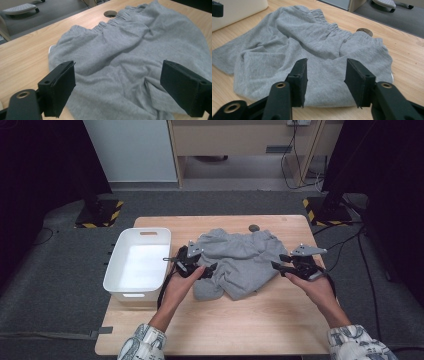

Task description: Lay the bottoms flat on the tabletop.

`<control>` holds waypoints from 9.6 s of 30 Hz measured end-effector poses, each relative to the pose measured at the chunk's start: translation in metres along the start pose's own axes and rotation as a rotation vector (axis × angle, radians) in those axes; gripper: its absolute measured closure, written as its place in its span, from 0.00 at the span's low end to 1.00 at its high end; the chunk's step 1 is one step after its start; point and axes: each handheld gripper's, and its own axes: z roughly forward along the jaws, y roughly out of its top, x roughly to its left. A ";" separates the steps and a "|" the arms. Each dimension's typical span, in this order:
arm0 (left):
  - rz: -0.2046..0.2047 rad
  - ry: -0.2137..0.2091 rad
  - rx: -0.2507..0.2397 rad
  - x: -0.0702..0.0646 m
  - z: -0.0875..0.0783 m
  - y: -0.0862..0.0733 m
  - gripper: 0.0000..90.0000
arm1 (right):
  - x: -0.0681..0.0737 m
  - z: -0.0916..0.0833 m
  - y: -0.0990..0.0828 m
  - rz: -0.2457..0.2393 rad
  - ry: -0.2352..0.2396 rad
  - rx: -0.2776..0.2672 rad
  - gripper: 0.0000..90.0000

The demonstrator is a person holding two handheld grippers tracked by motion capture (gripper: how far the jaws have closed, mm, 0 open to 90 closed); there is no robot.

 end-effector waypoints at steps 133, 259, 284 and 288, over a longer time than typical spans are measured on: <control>0.040 -0.002 0.174 -0.027 -0.010 -0.073 0.27 | 0.044 0.048 -0.038 -0.074 0.090 0.143 0.94; 0.019 -0.024 0.187 -0.013 -0.006 -0.038 0.96 | -0.001 0.010 -0.061 0.082 -0.030 0.075 0.93; 0.084 -0.014 0.196 -0.008 0.058 -0.014 0.62 | -0.011 0.006 -0.065 0.092 -0.048 0.080 0.93; 0.070 -0.013 0.152 -0.008 0.043 -0.013 0.65 | -0.011 0.006 -0.065 0.095 -0.049 0.083 0.93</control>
